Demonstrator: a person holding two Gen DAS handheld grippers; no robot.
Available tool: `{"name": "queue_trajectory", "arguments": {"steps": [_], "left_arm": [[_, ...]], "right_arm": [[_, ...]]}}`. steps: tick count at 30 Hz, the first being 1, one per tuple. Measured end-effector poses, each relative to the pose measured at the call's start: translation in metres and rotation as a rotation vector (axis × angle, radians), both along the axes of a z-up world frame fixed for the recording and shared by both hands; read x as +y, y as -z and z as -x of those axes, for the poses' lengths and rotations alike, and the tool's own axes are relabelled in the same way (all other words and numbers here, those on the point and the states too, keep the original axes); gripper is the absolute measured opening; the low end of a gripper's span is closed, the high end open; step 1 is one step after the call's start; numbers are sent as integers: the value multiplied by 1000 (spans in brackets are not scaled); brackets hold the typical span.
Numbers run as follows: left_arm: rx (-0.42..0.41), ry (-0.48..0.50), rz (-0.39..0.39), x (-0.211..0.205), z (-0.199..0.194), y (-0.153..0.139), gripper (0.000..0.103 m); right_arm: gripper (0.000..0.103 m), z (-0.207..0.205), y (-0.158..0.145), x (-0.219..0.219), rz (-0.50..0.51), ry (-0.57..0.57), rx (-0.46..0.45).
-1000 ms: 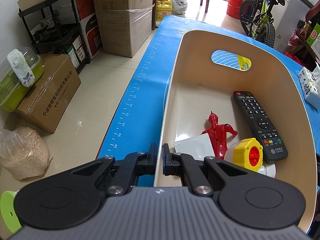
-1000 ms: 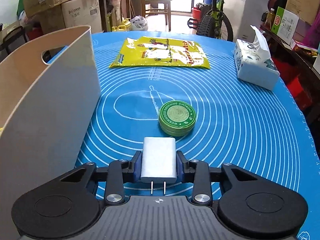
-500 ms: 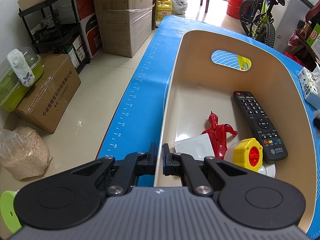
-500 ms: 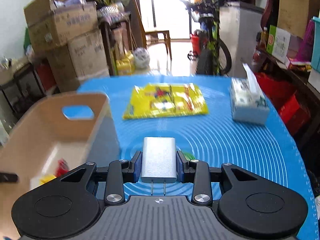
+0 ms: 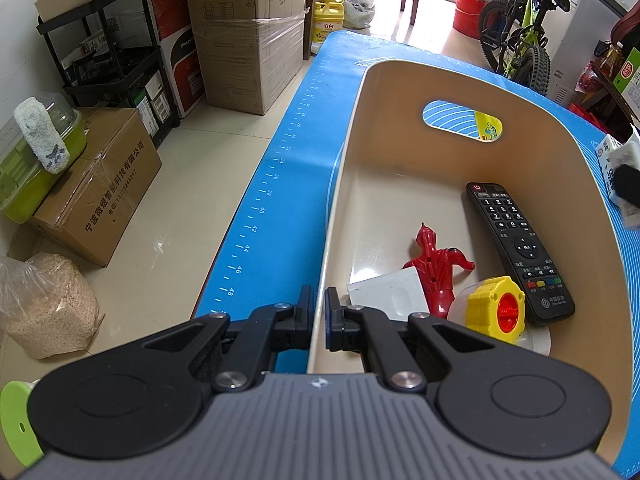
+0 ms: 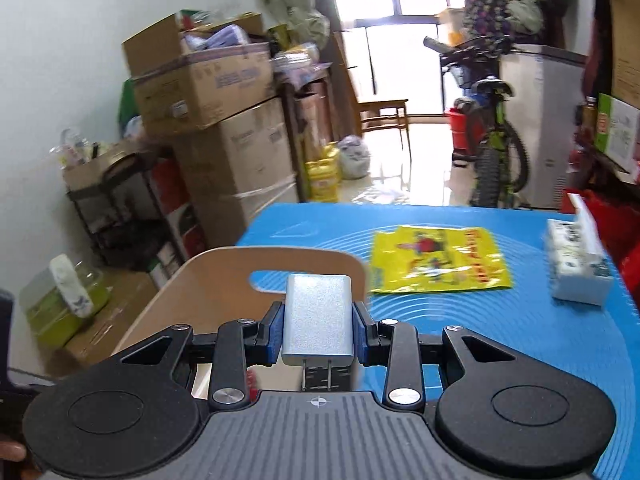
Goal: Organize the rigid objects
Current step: 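Carry the second white charger into the basket and open the right tool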
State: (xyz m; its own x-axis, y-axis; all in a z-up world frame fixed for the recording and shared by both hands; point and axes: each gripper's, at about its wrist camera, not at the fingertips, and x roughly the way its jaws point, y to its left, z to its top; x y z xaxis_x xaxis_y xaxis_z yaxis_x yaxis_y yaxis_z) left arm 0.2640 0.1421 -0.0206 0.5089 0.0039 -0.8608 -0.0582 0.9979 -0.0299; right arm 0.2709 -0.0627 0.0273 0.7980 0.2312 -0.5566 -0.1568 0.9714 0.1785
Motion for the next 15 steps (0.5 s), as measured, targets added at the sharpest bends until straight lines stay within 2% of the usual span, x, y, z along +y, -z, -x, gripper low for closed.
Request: {"name": "queue_trajectory", "arguments": {"steps": [7, 15], "left_arm": [[0, 0, 0, 0, 0, 0, 6], [0, 0, 0, -1, 0, 0, 6]], "right_arm": [[42, -3, 15, 34, 21, -97, 59], [42, -9, 49, 54, 87, -159, 198]]}}
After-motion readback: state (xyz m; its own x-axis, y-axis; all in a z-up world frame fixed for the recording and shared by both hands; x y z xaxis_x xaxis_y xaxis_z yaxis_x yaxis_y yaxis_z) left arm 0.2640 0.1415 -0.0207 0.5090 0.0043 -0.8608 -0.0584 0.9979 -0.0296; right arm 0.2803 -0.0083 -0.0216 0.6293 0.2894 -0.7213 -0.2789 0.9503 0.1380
